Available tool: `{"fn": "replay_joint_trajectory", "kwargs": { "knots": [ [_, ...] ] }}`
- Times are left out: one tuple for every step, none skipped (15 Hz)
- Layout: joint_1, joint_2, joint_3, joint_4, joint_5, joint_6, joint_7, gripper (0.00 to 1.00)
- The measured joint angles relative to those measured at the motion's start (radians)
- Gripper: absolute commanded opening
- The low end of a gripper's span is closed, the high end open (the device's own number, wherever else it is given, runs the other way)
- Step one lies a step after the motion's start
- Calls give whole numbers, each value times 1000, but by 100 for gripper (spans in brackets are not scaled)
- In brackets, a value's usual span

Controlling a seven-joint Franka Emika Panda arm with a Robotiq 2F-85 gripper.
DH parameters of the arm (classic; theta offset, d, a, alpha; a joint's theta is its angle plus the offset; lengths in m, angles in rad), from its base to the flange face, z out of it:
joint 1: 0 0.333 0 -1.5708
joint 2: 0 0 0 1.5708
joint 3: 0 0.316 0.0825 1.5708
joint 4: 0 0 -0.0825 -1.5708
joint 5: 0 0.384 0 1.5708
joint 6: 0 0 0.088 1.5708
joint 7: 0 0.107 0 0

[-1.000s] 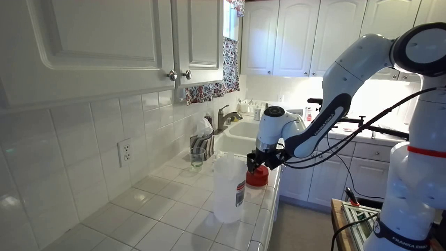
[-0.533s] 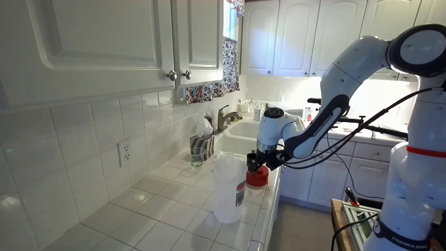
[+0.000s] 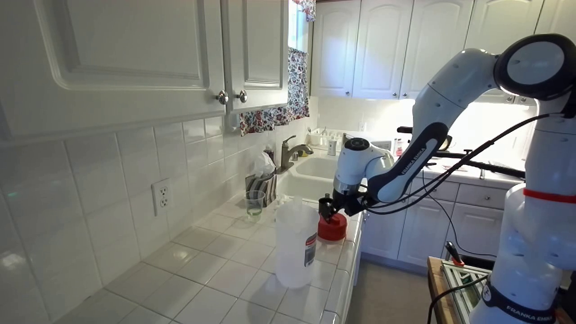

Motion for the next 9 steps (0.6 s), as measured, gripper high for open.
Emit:
{"fn": "replay_joint_trajectory", "kwargs": {
  "knots": [
    [-2, 6, -4, 0, 10, 11, -4, 100],
    [-3, 14, -8, 2, 16, 20, -5, 81],
    [-4, 20, -10, 4, 21, 27, -5, 74],
    [-4, 28, -12, 8, 24, 37, -6, 68],
    [-4, 36, -14, 13, 25, 45, -6, 58],
    [-4, 45, -17, 20, 25, 54, -6, 50],
    [-4, 50, -19, 27, 25, 60, -6, 42],
    [-5, 56, -20, 36, 25, 62, -6, 35],
    [-5, 62, -20, 44, 25, 63, -6, 27]
  ]
}}
